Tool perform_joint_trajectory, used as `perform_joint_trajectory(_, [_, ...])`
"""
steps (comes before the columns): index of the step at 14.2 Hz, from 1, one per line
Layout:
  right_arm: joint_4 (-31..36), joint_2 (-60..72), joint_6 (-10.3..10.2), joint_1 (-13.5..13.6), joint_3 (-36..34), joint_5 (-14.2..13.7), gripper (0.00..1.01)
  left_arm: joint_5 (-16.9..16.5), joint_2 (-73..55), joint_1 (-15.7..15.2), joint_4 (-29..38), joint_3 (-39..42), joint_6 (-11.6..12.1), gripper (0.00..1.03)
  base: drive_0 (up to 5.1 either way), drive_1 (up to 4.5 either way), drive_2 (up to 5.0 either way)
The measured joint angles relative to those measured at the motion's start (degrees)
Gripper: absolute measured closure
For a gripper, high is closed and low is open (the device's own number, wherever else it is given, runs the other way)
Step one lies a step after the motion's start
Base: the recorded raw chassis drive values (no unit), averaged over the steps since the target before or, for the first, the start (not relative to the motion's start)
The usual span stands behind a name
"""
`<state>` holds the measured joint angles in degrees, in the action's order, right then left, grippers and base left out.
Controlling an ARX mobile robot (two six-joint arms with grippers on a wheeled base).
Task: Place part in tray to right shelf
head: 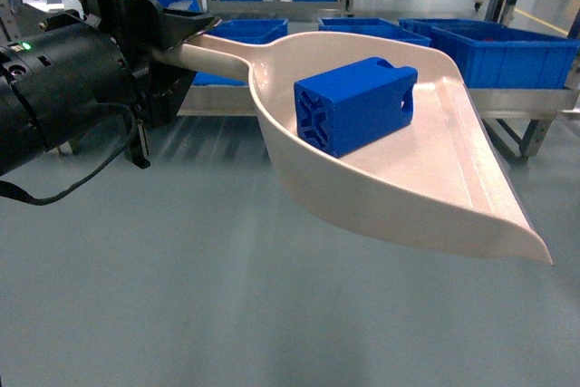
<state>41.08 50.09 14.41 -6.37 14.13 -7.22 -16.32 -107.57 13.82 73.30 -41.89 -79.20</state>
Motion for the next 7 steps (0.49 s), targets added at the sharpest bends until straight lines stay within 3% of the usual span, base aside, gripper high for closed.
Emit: perform_joint_trajectory(7, [-0.3,0.0,0.0,0.0,0.0,0.0,0.03,0.0,0.0,0.0,-0.2,0.0,0.0,0.89,0.0,0.00,0.0])
